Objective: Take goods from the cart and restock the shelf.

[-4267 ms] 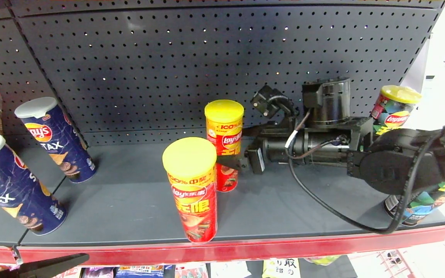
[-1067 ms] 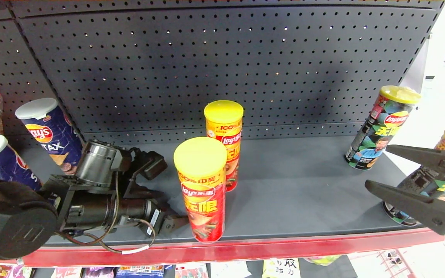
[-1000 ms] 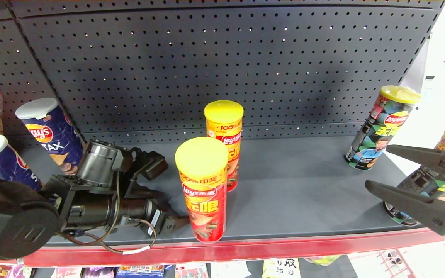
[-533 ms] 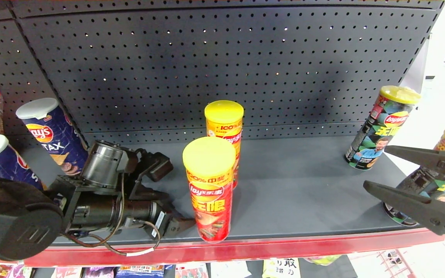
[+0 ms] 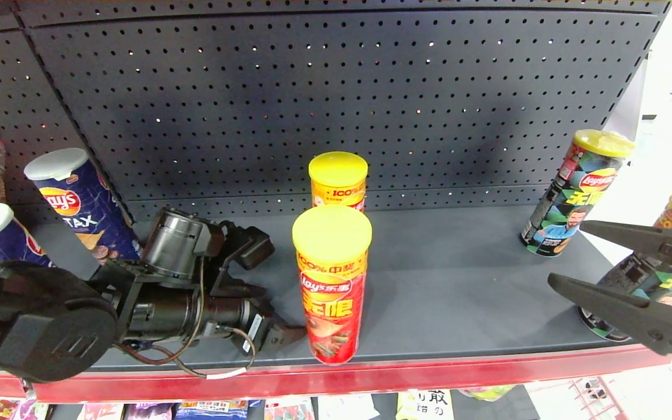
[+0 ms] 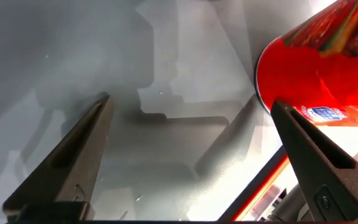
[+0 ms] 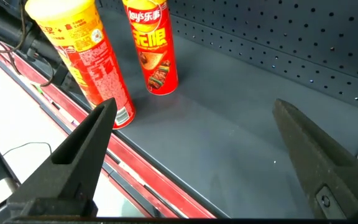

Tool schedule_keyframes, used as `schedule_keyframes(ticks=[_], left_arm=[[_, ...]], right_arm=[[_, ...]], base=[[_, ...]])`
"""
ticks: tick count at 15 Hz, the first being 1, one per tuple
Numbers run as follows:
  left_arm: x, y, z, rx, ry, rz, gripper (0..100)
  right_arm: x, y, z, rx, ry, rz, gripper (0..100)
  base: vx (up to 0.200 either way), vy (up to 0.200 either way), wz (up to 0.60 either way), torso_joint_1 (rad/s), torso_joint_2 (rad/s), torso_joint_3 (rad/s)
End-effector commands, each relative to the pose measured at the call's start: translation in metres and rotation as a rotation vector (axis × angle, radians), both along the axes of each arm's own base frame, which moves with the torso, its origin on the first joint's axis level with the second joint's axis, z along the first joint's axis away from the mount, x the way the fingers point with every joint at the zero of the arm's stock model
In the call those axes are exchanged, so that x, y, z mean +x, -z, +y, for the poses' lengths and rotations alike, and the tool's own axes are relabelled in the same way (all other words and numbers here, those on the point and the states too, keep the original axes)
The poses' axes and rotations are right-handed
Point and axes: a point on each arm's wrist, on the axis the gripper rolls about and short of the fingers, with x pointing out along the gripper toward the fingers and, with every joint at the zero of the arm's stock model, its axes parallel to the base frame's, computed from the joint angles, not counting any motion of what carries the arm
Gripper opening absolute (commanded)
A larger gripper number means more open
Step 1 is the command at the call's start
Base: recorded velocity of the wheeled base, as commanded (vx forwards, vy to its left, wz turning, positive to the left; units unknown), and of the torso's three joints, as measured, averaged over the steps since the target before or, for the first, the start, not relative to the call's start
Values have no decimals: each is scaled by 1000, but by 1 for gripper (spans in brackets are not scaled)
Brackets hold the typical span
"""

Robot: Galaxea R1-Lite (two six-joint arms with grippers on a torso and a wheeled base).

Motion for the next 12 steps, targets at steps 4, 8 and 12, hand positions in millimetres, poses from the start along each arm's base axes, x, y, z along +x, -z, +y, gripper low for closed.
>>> schedule_keyframes(ticks=[4,8,12], left_arm=[[-2,2,1,4,-1,11,100],[-34,-19,42,-29,-90,-49,100],[-122,-57,91,-196,-230,-243,100]], right_arm=[[0,5,0,-8,1,13,100],[-13,22,-13,-18,59,34,100],[-69,66,-43,-8,184,-7,100]], base=[[0,0,0,0,0,0],[0,0,0,0,0,0],[0,0,0,0,0,0]])
